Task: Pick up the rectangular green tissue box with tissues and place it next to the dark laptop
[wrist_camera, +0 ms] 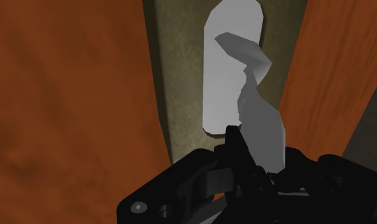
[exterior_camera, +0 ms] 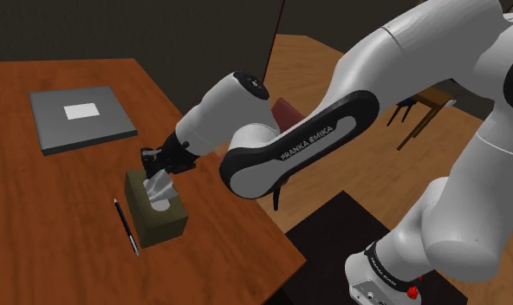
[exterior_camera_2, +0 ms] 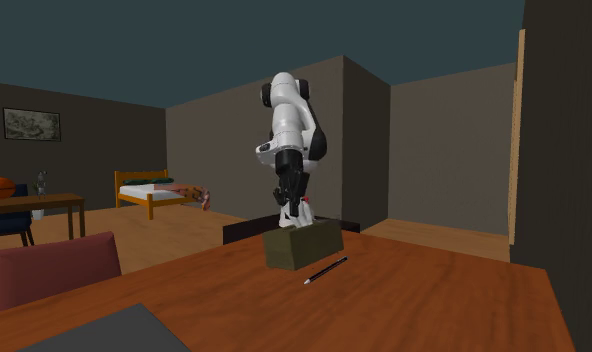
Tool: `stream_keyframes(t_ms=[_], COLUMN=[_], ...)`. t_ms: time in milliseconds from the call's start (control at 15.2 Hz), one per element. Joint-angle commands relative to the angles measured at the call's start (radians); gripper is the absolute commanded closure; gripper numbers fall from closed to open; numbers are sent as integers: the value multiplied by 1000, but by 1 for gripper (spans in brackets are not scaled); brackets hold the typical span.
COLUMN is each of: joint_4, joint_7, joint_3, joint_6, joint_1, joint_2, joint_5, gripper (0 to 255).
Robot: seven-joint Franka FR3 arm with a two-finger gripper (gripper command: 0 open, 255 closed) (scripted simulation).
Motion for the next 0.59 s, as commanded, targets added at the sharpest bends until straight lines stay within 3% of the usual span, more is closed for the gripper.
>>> stream_keyframes(t_ms=[0,528], joint_4=[4,29], joint_7=[-14,-81], joint_3=[21,84], joint_6=[-23,-123], joint_1=[-17,-70], joint_2=[-17,-97], joint_5=[20,116], gripper=[255,255])
